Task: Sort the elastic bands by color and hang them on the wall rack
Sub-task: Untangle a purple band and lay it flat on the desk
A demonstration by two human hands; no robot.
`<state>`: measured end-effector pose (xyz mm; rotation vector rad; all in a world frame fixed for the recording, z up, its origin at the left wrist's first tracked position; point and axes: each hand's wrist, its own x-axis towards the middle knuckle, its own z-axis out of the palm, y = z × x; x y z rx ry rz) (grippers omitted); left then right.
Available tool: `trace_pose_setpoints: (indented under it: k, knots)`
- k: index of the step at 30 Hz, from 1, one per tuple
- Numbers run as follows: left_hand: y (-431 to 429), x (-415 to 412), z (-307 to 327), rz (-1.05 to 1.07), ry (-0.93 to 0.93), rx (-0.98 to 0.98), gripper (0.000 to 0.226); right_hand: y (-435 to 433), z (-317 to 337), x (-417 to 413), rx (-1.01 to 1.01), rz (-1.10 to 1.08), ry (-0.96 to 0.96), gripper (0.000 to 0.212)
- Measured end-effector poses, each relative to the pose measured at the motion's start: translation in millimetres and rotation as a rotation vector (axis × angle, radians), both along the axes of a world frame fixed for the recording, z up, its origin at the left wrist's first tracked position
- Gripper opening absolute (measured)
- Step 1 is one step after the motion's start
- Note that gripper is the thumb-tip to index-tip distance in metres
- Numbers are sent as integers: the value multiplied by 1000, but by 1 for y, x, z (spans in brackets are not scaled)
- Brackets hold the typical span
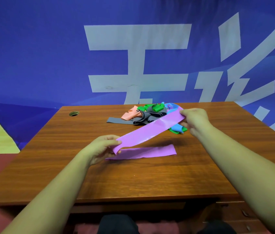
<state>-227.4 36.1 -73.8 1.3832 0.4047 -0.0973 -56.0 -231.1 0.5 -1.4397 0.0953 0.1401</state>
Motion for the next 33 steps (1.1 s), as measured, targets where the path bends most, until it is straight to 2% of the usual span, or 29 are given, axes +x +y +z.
trace_pose_setpoints:
  k: [2, 4, 7, 10, 13, 19, 25, 27, 29, 31, 33]
  knots:
    - [5, 2, -6, 144, 21, 25, 8, -1, -15, -1, -23, 30, 20, 18]
    - [12, 2, -16, 222, 49, 108, 8, -1, -30, -3, -75, 53, 28, 19]
    - [24, 0, -32, 279, 67, 377, 11, -2, -57, -3, -214, 74, 26, 17]
    - [27, -4, -42, 326, 0, 641, 23, -2, -85, -2, -375, 88, 7, 11]
    - [22, -7, -51, 323, -50, 840, 21, 1, -105, -4, -565, 98, -60, 10]
    - [20, -11, -73, 330, -33, 968, 17, 6, -131, -13, -826, 135, -163, 8]
    - [25, -11, -78, 355, -92, 1108, 28, 4, -142, -12, -824, 128, -292, 10]
    - [26, -9, -80, 311, -59, 1156, 27, 2, -147, -12, -896, 166, -339, 19]
    - [28, -6, -81, 247, -1, 1309, 26, 1, -151, -14, -1042, 163, -469, 32]
    - [32, -4, -76, 170, -60, 1422, 29, 1, -147, -14, -1122, 206, -663, 42]
    - [37, -3, -69, -15, -149, 1388, 40, 6, -136, -13, -1130, 412, -802, 47]
